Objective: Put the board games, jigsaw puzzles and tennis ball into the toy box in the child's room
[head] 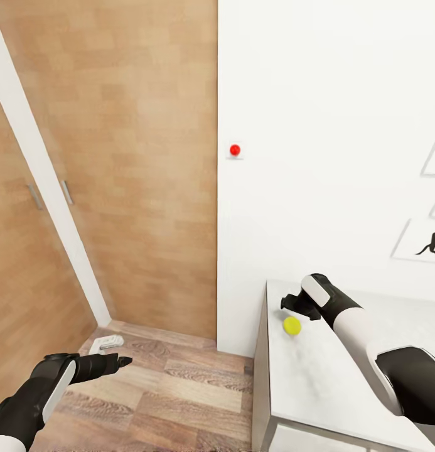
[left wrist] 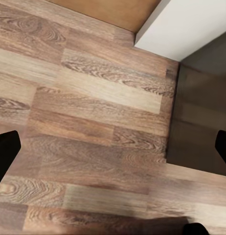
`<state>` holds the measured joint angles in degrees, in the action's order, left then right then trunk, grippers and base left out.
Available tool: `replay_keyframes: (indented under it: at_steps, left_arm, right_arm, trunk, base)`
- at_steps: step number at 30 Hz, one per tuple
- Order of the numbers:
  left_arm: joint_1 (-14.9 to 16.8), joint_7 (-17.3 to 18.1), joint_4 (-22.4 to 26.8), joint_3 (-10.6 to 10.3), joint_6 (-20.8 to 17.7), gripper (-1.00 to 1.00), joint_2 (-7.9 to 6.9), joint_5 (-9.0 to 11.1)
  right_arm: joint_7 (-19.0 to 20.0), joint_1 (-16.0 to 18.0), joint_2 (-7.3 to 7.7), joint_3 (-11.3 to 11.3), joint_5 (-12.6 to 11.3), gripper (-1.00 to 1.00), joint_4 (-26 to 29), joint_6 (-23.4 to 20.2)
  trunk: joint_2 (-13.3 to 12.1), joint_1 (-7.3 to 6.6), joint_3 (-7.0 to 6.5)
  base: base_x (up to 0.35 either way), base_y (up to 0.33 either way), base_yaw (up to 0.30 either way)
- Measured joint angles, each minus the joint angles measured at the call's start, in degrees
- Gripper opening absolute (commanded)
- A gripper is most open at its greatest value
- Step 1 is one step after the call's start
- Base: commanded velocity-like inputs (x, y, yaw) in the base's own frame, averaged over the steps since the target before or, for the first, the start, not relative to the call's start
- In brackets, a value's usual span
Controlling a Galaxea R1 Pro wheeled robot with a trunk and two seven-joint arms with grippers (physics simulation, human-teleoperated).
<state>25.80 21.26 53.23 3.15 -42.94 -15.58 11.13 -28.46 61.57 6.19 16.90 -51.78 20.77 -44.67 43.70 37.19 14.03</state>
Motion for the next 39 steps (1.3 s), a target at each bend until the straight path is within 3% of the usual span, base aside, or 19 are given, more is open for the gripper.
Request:
replay_keyframes:
  at_steps: [39]
  left_arm:
    - [0.0, 0.0, -0.01, -0.06, 0.11, 1.0, 0.1, 0.0]
  right_arm:
    - [0.18, 0.0, 0.14, 0.0, 0.09, 1.0, -0.22, 1.85]
  trunk:
    - [0.01, 0.0, 3.68]
  base:
    - [0.0, 0.0, 0.0]
